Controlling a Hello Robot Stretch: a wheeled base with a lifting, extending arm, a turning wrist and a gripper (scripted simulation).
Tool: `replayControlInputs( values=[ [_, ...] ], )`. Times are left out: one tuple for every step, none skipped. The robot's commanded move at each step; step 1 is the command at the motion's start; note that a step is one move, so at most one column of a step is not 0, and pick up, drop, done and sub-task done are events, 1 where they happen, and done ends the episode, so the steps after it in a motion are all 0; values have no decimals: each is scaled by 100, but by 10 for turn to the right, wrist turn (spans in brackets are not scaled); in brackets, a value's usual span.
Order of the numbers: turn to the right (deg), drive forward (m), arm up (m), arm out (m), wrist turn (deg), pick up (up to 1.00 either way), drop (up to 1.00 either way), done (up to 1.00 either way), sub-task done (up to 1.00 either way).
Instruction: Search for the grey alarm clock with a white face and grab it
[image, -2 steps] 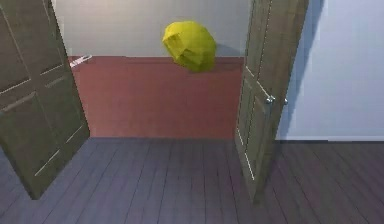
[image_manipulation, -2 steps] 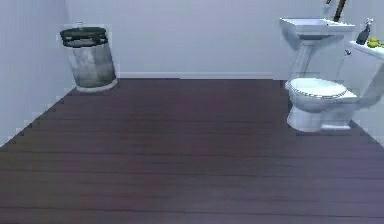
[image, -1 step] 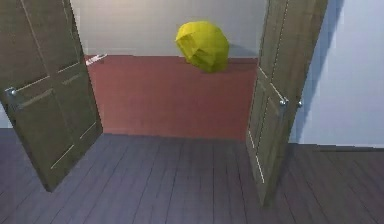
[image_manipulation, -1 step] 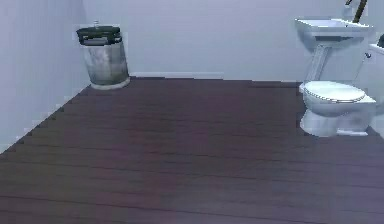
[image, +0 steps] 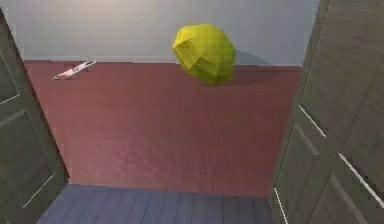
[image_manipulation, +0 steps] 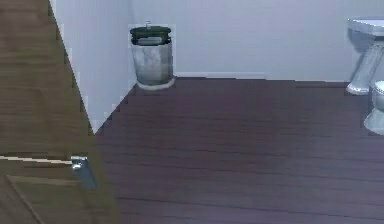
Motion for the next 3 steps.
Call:
replayControlInputs(
  values=[
    [30, 0, 0, 0, 0, 0, 0, 0, 0],
    [0, 100, 0, 0, 0, 0, 0, 0, 0],
    [0, 50, 0, 0, 0, 0, 0, 0, 0]
  ],
)
